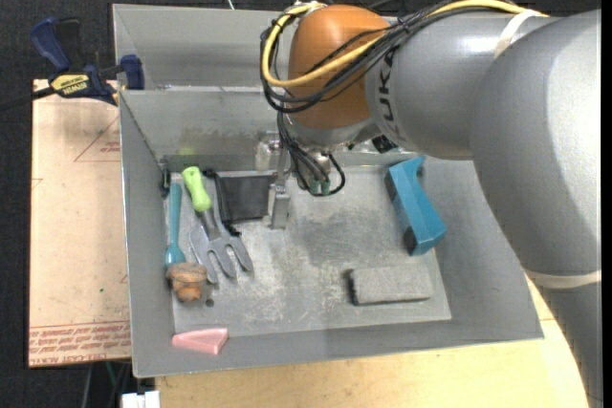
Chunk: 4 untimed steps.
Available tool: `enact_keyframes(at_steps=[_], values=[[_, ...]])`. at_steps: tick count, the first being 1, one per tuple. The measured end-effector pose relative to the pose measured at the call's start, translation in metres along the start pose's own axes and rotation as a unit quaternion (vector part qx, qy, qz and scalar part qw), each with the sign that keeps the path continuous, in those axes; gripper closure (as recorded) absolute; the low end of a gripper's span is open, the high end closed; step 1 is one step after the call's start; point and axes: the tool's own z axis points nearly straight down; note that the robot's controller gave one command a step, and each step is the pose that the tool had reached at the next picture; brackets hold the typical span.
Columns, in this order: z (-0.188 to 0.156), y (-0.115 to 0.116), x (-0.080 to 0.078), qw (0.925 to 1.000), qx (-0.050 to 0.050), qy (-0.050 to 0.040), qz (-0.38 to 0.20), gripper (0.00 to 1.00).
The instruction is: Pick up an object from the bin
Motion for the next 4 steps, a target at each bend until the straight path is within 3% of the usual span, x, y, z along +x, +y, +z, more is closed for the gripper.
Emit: enact_keyframes(at_steps=[1, 2, 3, 4], values=[[0.01, -0.012, 0.012, 0.9972, 0.001, 0.0031, -0.074, 0.0], [0.027, -0.02, 0.005, 0.9876, 0.0, 0.0007, -0.157, 0.0], [0.038, -0.021, 0.007, 1.0, 0.0, 0.0002, -0.004, 0.0], [0.06, -0.03, 0.005, 0.9978, 0.0, 0.0013, -0.066, 0.0]])
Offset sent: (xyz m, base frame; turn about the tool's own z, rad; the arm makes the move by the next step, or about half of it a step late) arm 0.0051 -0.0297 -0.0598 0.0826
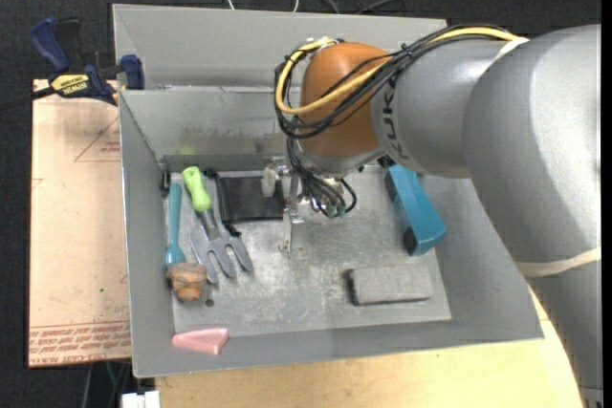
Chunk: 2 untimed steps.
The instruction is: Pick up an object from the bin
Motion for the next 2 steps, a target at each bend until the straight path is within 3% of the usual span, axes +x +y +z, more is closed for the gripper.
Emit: enact_keyframes(at_steps=[1, 2], values=[[-0.0023, -0.0027, -0.0097, 0.9986, -0.001, -0.0038, 0.052, 1.0], [-0.0024, -0.0028, -0.0097, 0.9986, -0.001, -0.0038, 0.053, 1.0]])
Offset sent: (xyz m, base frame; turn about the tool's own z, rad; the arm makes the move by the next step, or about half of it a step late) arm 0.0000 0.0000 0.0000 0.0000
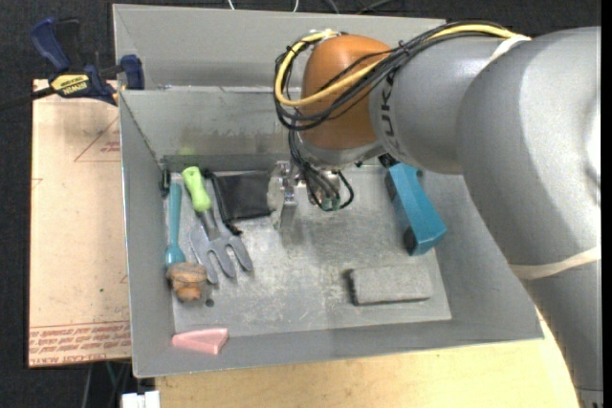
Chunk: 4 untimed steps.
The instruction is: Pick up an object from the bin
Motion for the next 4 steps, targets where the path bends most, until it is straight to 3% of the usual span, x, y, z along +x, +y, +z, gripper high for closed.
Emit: enact_keyframes(at_steps=[1, 2, 3, 4], values=[[-0.076, -0.004, 0.009, 0.9996, 0.0, 0.0018, 0.029, 1.0], [-0.151, 0.003, 0.018, 0.9999, -0.001, -0.0001, -0.013, 1.0], [-0.08, 0.004, 0.009, 1.0, -0.001, -0.0002, -0.007, 1.0], [-0.057, 0.017, -0.006, 0.9928, 0.0, -0.0009, -0.12, 1.0]])
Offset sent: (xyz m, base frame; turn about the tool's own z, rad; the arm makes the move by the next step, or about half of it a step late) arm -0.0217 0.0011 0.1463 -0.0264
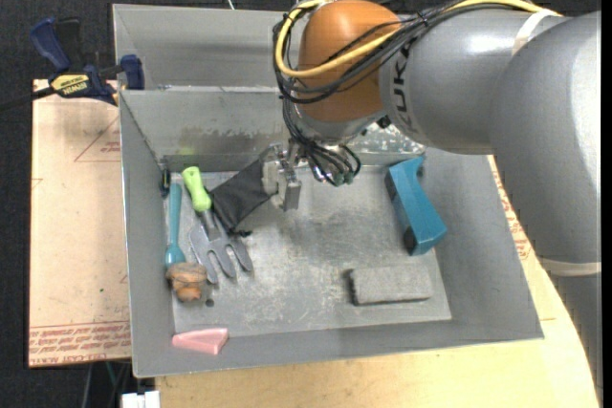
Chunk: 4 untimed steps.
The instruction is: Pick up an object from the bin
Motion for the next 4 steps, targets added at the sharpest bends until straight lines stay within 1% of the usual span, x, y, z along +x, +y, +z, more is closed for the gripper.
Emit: enact_keyframes(at_steps=[1, 2, 3, 4], values=[[0.022, -0.011, 0.008, 0.9991, -0.001, -0.0004, 0.043, 1.0], [0.031, -0.006, 0.004, 0.9944, -0.001, -0.0032, 0.106, 1.0], [0.042, -0.008, 0.009, 0.9999, -0.001, -0.0029, -0.017, 1.0], [0.041, -0.008, 0.008, 0.9989, -0.001, -0.0039, 0.047, 1.0]])
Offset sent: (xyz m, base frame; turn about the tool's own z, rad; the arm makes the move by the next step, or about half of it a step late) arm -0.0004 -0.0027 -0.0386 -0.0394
